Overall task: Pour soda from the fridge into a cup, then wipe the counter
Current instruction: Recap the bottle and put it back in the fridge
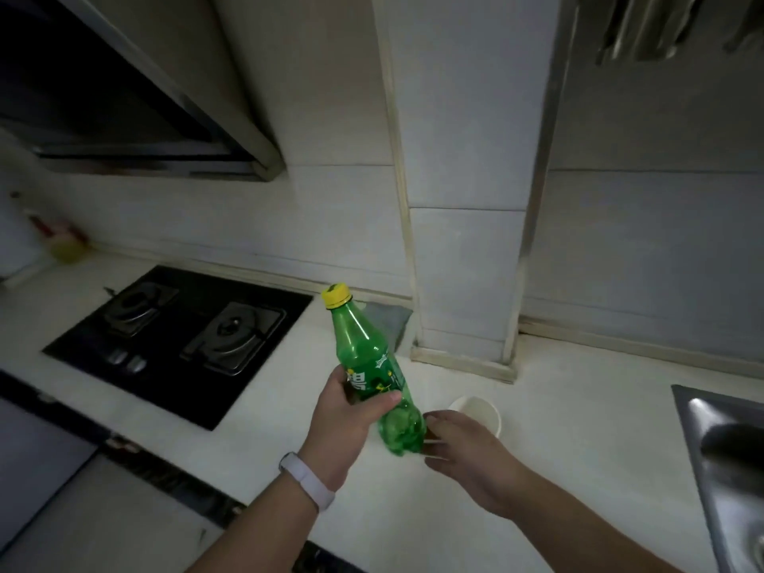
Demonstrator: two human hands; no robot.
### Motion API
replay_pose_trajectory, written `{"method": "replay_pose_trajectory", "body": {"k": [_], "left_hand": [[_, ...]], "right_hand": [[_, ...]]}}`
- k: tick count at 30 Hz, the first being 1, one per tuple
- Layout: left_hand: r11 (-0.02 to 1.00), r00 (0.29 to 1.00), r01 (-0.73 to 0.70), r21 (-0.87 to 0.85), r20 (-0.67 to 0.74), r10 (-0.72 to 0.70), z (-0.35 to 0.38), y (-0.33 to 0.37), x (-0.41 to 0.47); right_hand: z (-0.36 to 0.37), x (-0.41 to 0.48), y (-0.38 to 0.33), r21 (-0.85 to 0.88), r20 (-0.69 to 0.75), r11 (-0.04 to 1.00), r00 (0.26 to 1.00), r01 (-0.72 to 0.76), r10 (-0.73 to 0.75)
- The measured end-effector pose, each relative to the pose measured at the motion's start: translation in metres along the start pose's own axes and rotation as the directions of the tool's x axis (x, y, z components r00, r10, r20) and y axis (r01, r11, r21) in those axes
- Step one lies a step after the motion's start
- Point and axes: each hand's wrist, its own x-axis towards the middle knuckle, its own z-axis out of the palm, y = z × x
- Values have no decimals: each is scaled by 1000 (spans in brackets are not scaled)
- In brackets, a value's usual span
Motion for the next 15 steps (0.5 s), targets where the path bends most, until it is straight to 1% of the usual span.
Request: {"method": "replay_pose_trajectory", "body": {"k": [3,5,10,15], "left_hand": [[1000,999,-16,-7,-46,16,-18,4,-9],[1000,996,-22,-12,-81,21,-32,6,-14],[999,984,-42,18,-170,45,-79,10,-22],[997,966,-74,29,-248,79,-155,17,-30]], "right_hand": [[21,6,1,92,123,995,992,-42,30],[37,12,2,109,179,992,983,-68,47],[88,34,7,94,255,988,963,-120,92],[164,60,15,52,313,983,938,-176,151]]}}
